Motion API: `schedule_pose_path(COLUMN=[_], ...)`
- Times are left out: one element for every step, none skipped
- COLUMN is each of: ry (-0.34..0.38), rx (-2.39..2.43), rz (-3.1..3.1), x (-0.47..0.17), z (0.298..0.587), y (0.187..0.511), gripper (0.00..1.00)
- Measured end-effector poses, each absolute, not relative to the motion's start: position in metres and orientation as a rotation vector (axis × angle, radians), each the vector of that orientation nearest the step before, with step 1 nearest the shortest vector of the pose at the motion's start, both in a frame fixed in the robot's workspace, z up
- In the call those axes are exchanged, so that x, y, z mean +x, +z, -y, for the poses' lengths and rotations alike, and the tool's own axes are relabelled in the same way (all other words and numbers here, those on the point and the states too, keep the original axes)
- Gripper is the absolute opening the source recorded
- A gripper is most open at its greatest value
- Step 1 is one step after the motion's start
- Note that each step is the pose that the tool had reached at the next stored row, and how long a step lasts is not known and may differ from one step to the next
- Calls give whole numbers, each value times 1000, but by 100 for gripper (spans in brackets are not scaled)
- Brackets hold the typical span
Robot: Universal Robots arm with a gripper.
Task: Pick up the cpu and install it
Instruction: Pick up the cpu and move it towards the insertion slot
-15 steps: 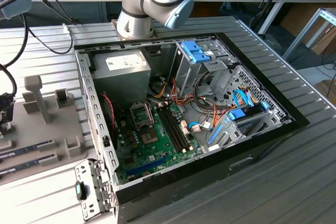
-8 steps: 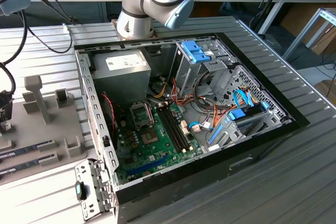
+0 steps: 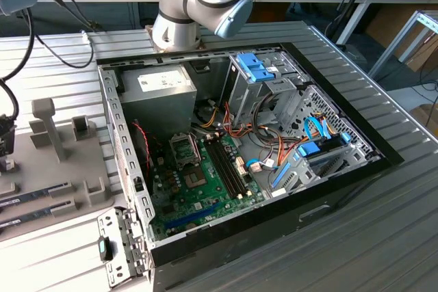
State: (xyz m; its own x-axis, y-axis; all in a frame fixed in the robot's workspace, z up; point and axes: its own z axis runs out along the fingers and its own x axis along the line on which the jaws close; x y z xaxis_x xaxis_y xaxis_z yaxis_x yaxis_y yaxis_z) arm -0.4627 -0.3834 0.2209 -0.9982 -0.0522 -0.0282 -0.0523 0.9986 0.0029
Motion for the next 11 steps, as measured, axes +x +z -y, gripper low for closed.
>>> schedule_pose_path(ry=[6, 6, 6, 7, 7, 9, 10, 11, 11, 11, 11], rx=[-81, -81, -81, -81, -81, -81, -81, -81, -81, -81, -81], rz=[-3113, -3112, -3113, -3112, -3112, -3112, -3112, -3112, -3112, -3112, -3112], x=[-463, -463, -463, -463, -463, -463, -463, -463, -463, -463, -463], z=[383, 383, 383, 383, 383, 383, 383, 383, 383, 383, 383], y=[222, 222, 223, 224, 228, 235, 242, 243, 244, 245, 246], gripper=[47, 47, 47, 47, 47, 47, 47, 47, 47, 47, 47])
